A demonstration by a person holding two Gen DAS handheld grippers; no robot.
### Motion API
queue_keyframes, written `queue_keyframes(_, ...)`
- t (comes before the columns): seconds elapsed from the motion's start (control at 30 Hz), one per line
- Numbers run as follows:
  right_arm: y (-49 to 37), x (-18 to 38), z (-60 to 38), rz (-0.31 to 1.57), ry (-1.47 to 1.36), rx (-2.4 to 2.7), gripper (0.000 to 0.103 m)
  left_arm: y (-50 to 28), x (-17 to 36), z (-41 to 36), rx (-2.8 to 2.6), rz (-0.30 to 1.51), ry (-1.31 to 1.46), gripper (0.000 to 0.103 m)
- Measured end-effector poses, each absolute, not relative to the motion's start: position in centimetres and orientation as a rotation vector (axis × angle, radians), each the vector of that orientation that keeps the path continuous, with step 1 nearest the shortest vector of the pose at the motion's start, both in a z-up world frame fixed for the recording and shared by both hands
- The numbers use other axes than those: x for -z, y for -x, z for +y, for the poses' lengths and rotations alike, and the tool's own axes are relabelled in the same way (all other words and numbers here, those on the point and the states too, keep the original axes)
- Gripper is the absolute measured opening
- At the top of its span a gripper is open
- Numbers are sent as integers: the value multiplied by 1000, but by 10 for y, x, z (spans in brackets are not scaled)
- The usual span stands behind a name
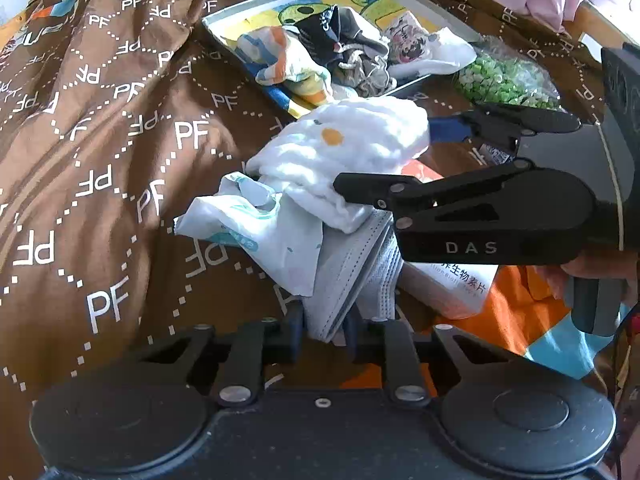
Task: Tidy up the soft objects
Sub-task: 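Close left tool on the grey face mask, then carry grey mask and white padded cloth over the tray with both tools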
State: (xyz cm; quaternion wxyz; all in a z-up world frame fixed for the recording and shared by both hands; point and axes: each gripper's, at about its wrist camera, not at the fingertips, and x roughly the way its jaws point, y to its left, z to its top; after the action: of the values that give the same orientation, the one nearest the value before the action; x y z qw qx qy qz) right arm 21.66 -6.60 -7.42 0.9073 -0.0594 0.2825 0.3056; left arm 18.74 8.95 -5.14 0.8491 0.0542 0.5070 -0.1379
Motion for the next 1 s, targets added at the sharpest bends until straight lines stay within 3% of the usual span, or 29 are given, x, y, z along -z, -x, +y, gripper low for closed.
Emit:
queue_keyframes(0.27,-216,70,-71,544,123,-593,33,-177,43,81,345,1022,-148,14)
queue_keyframes(0.57,-209,57,-79,458,143,-545,23,-174,41,78,374,981,-149,14)
queue_keyframes(1.0,-212,32,-100,351,119,-475,20,-172,23,87,377,854,-38,13)
